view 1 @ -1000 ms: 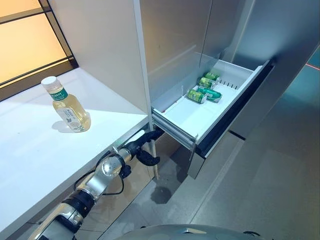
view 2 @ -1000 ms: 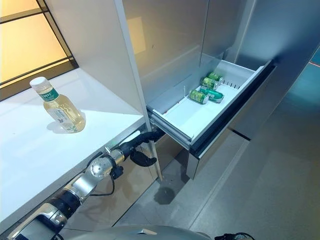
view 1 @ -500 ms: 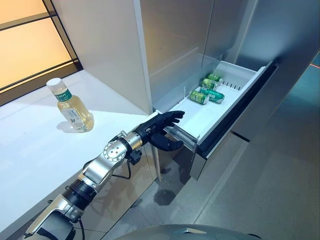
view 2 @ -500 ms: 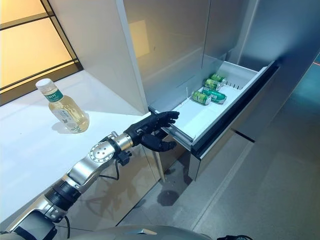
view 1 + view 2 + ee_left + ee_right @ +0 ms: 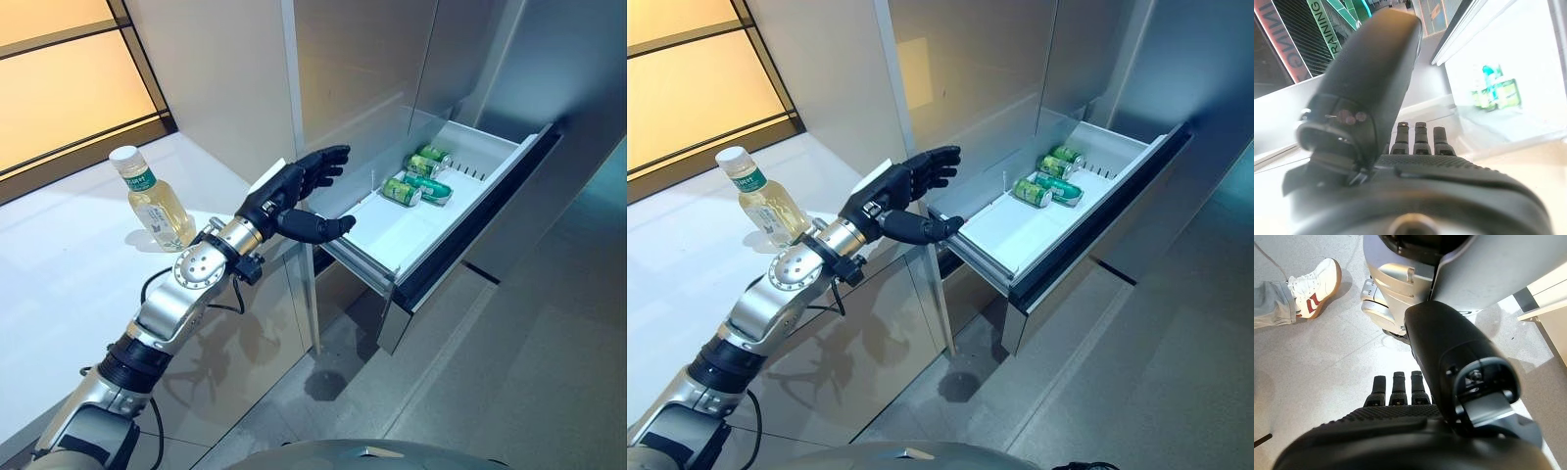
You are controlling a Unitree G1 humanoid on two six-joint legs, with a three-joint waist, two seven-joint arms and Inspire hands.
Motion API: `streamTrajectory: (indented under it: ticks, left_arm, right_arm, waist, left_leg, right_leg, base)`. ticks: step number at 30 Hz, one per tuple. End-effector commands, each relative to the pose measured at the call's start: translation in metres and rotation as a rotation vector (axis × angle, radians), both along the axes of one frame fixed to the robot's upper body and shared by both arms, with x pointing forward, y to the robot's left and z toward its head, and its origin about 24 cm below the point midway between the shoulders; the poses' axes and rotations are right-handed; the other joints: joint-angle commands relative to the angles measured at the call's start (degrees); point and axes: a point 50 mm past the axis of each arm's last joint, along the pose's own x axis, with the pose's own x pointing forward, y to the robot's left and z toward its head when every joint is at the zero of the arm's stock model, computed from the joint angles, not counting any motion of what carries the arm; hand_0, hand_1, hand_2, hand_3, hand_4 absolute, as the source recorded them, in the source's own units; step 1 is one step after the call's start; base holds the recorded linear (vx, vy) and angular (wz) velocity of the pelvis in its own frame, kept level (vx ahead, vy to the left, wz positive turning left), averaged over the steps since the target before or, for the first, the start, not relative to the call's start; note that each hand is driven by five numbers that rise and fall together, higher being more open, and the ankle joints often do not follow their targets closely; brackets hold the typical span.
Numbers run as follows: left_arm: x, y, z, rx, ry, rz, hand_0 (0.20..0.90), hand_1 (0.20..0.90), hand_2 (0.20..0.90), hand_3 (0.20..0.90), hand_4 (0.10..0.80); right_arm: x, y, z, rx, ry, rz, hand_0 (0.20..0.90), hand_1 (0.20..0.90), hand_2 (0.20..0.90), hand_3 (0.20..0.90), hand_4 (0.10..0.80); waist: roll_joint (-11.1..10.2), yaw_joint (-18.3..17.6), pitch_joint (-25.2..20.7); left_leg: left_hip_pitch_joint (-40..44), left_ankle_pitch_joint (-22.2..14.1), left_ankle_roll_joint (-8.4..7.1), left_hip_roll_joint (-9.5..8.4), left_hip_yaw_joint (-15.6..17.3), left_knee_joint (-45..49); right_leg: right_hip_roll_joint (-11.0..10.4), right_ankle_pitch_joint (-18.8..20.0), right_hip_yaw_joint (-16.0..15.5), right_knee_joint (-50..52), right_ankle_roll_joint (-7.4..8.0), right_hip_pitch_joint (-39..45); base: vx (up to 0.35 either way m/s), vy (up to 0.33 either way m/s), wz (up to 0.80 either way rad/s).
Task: Put drinks into fridge and close the fridge
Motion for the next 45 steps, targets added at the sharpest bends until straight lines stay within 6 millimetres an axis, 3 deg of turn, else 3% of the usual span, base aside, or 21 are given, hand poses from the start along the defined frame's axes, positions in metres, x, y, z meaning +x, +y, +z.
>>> streamTrajectory:
  ticks: [1,5,7,15,19,22,26,30,35,45]
  left_arm:
    - [-0.016,0.000,0.079,-0.123,-0.373,-0.074,0.900,0.900,0.900,0.900,0.800]
    - [-0.051,0.047,0.058,-0.168,-0.456,-0.132,0.900,0.900,0.900,0.900,0.800]
    - [-0.066,0.061,0.053,-0.170,-0.495,-0.135,0.900,0.900,0.900,0.900,0.800]
    - [-0.081,0.088,0.064,-0.190,-0.601,-0.046,0.900,0.900,0.900,0.900,0.800]
    - [-0.088,0.091,0.071,-0.229,-0.654,-0.069,0.900,0.900,0.900,0.900,0.800]
    - [-0.089,0.093,0.076,-0.260,-0.693,-0.025,0.900,0.900,0.900,0.900,0.800]
    - [-0.087,0.109,0.080,-0.317,-0.733,0.164,0.900,0.900,0.900,0.900,0.800]
    - [-0.088,0.127,0.076,-0.332,-0.789,0.392,0.900,0.900,0.900,0.900,0.800]
    - [-0.088,0.133,0.071,-0.371,-0.803,0.512,0.900,0.900,0.900,0.900,0.800]
    - [-0.066,0.138,0.043,-0.321,-0.553,0.658,0.900,0.900,0.900,0.900,0.800]
  right_arm:
    - [0.009,0.021,-0.004,0.075,-0.031,-0.028,0.900,0.900,0.900,0.900,0.800]
    - [0.005,0.018,-0.003,0.072,-0.059,-0.097,0.900,0.900,0.900,0.900,0.800]
    - [0.002,0.017,-0.003,0.073,-0.066,-0.123,0.900,0.900,0.900,0.900,0.800]
    - [-0.007,0.009,-0.002,0.077,-0.060,-0.162,0.900,0.900,0.900,0.900,0.800]
    - [-0.007,0.008,-0.002,0.082,-0.058,-0.168,0.900,0.900,0.900,0.900,0.800]
    - [-0.008,0.008,-0.002,0.086,-0.055,-0.169,0.900,0.900,0.900,0.900,0.800]
    - [-0.010,0.008,-0.002,0.091,-0.053,-0.168,0.900,0.900,0.900,0.900,0.800]
    - [-0.009,0.008,-0.002,0.095,-0.048,-0.171,0.900,0.900,0.900,0.900,0.800]
    - [-0.008,0.010,-0.002,0.097,-0.048,-0.177,0.900,0.900,0.900,0.900,0.800]
    - [-0.003,0.008,-0.001,0.092,-0.040,-0.168,0.900,0.900,0.900,0.900,0.800]
  waist:
    - [-1.05,2.03,-0.42]
    - [-0.98,4.39,1.35]
    - [-0.98,5.51,1.57]
    - [-1.33,7.20,0.78]
    - [-1.54,7.41,0.37]
    - [-1.68,7.34,0.12]
    - [-1.83,7.13,-0.03]
    - [-1.97,7.02,-0.41]
    - [-2.15,6.93,-0.49]
    - [-1.98,6.34,-0.64]
  left_leg:
    - [-1.45,-4.28,4.38,-4.96,-0.70,0.10]
    - [-1.57,-3.62,4.35,-5.31,-2.50,0.27]
    - [-1.70,-3.50,4.27,-5.47,-3.22,0.29]
    - [-1.36,-4.14,3.94,-5.64,-4.36,0.10]
    - [-1.48,-4.25,3.84,-5.72,-4.64,0.10]
    - [-1.48,-4.33,3.74,-5.70,-4.64,0.10]
    - [-1.34,-4.39,3.79,-5.78,-4.68,0.10]
    - [-1.29,-4.48,3.80,-5.78,-4.59,0.10]
    - [-1.57,-3.91,3.88,-5.79,-4.49,0.10]
    - [-0.93,-4.56,3.91,-5.62,-4.43,0.10]
  right_leg:
    - [-0.15,2.51,0.81,1.90,2.91,-4.98]
    - [-0.74,2.78,-0.88,1.95,2.73,-4.33]
    - [-0.85,2.74,-1.59,1.89,2.61,-4.11]
    - [-0.88,2.02,-2.72,1.41,2.53,-3.25]
    - [-0.85,2.01,-2.89,1.27,2.52,-3.32]
    - [-0.84,2.03,-2.87,1.19,2.54,-3.38]
    - [-0.79,2.08,-2.75,1.06,2.50,-3.30]
    - [-0.67,1.96,-2.47,1.04,2.38,-3.31]
    - [-0.68,2.34,-2.39,1.15,2.23,-3.66]
    - [-0.35,1.87,-1.62,1.11,2.26,-3.21]
  base:
    - [-0.049,-0.011,-0.01]
    - [-0.042,0.016,0.01]
    - [-0.008,-0.003,0.21]
    - [0.015,-0.008,0.19]
    - [0.005,-0.014,0.07]
    - [0.002,-0.005,0.02]
    - [0.000,0.000,0.00]
    - [0.000,0.000,0.00]
    - [-0.012,0.001,0.00]
    - [0.013,-0.001,0.00]
